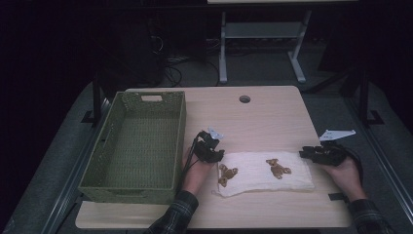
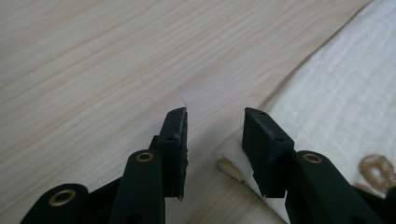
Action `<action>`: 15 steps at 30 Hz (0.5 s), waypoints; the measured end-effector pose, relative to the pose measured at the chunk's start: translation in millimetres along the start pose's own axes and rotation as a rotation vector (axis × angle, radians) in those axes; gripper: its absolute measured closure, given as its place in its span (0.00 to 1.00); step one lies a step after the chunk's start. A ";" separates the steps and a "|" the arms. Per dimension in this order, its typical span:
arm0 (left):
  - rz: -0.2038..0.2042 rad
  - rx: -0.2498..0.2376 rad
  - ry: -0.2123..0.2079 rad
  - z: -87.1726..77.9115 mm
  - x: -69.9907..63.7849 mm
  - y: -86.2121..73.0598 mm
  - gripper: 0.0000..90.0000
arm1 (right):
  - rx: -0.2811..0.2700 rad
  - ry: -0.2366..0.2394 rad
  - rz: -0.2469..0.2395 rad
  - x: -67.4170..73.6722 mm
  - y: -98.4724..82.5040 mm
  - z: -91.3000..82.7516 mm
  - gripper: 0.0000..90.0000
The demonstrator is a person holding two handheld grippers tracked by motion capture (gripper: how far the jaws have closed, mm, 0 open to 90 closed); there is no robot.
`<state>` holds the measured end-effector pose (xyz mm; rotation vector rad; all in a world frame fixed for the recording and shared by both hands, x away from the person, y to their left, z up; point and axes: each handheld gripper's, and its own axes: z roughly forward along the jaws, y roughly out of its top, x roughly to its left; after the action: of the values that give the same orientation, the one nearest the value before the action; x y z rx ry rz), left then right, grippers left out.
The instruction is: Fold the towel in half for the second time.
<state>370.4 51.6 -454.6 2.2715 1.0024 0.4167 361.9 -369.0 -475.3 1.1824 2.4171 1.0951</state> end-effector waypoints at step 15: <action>0.015 0.024 -0.072 6.1 -4.2 -0.3 0.95 | -0.001 0.044 -0.005 2.7 -0.3 1.2 0.95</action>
<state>370.4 46.1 -459.6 2.3000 0.9599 0.3279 360.6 -366.4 -476.1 1.1628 2.4506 1.1326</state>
